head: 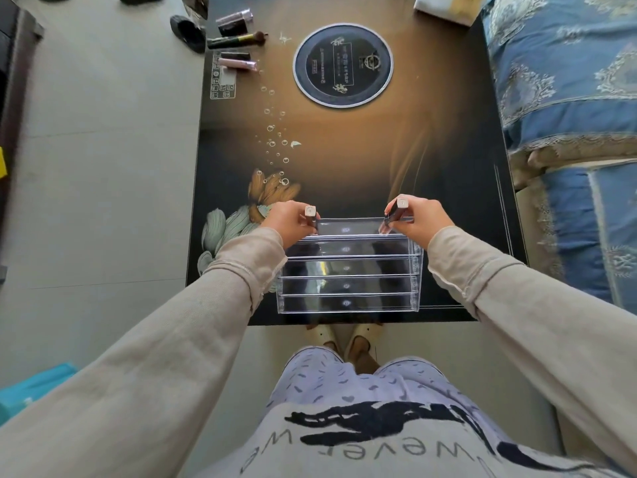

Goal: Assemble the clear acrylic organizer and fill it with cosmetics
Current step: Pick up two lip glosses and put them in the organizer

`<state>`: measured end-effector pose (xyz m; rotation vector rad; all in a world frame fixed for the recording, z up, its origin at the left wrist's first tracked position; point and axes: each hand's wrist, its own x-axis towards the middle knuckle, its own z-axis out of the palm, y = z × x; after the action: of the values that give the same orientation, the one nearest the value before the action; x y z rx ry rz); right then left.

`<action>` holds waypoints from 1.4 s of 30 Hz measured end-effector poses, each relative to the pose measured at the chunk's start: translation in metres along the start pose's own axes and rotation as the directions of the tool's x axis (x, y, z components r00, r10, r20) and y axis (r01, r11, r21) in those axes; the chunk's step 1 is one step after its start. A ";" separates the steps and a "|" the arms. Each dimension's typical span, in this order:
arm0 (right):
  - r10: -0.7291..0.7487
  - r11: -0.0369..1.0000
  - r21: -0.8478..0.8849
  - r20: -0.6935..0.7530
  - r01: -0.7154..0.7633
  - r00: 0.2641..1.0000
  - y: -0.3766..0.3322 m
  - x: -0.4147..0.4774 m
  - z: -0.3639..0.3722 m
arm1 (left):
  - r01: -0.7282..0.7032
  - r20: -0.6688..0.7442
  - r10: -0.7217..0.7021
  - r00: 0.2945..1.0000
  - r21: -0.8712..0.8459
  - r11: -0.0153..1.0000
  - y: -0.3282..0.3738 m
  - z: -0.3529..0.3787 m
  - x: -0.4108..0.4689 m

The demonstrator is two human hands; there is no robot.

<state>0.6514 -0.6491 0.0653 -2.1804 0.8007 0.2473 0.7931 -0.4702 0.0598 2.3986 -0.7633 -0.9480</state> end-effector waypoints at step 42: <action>0.011 0.998 -0.070 0.063 -0.006 0.998 0.004 -0.001 0.001 | 0.026 -0.109 -0.033 0.993 -0.064 0.998 -0.012 0.020 -0.005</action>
<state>0.6482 -0.6499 0.0620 -2.2230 0.7769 0.3511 0.7800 -0.4624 0.0423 2.3914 -0.6495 -0.8310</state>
